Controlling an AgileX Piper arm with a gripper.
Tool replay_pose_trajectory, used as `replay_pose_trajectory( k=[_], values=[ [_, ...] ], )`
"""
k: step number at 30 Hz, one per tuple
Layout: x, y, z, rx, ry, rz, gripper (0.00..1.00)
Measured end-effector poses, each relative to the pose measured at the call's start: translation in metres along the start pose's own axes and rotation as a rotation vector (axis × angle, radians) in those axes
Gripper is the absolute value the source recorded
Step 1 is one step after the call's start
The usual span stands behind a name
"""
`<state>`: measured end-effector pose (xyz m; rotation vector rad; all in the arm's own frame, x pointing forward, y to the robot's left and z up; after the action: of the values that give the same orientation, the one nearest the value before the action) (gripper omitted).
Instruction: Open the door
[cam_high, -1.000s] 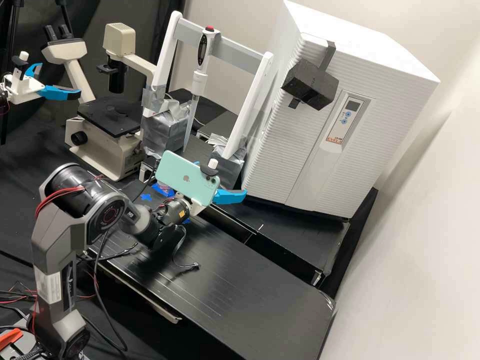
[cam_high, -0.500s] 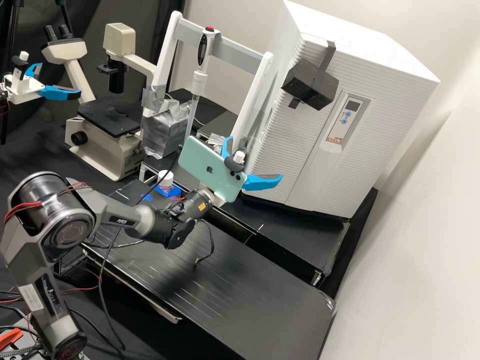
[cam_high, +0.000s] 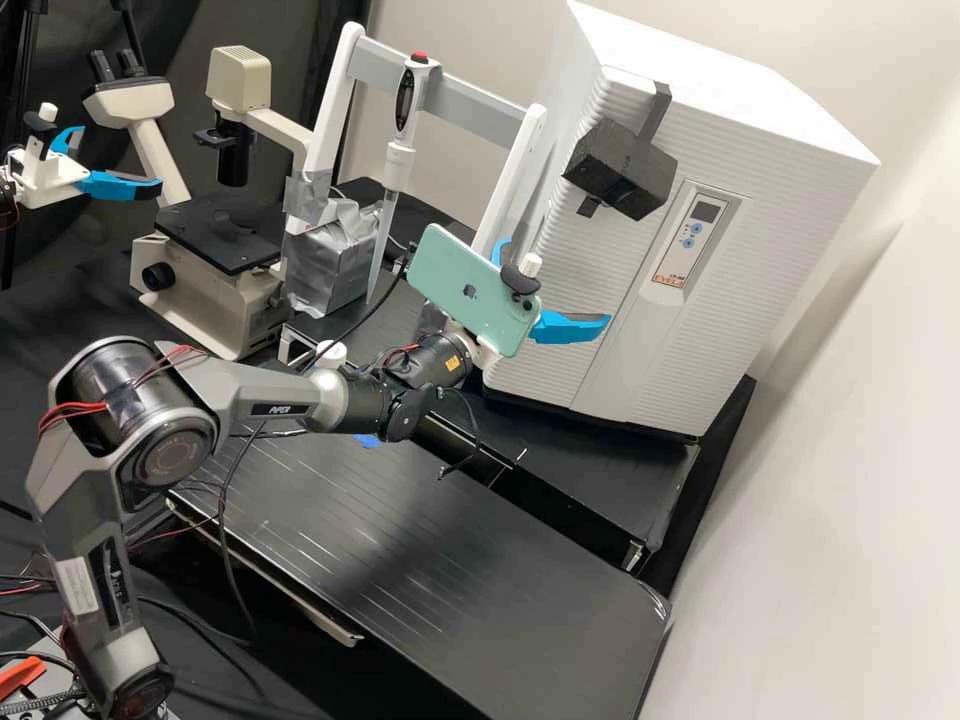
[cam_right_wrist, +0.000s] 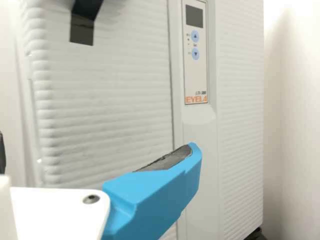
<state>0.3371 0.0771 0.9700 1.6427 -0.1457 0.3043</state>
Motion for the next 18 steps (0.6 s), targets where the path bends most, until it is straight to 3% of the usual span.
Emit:
replay_pose_trajectory(
  k=[10,11,18],
  values=[
    [0.0075,0.0035,-0.0028,-0.016,0.001,0.006,1.0],
    [0.0075,0.0035,-0.0028,-0.016,0.001,0.006,0.0],
    [0.0071,0.0067,-0.0004,-0.019,-0.006,0.015,0.0]
  ],
)
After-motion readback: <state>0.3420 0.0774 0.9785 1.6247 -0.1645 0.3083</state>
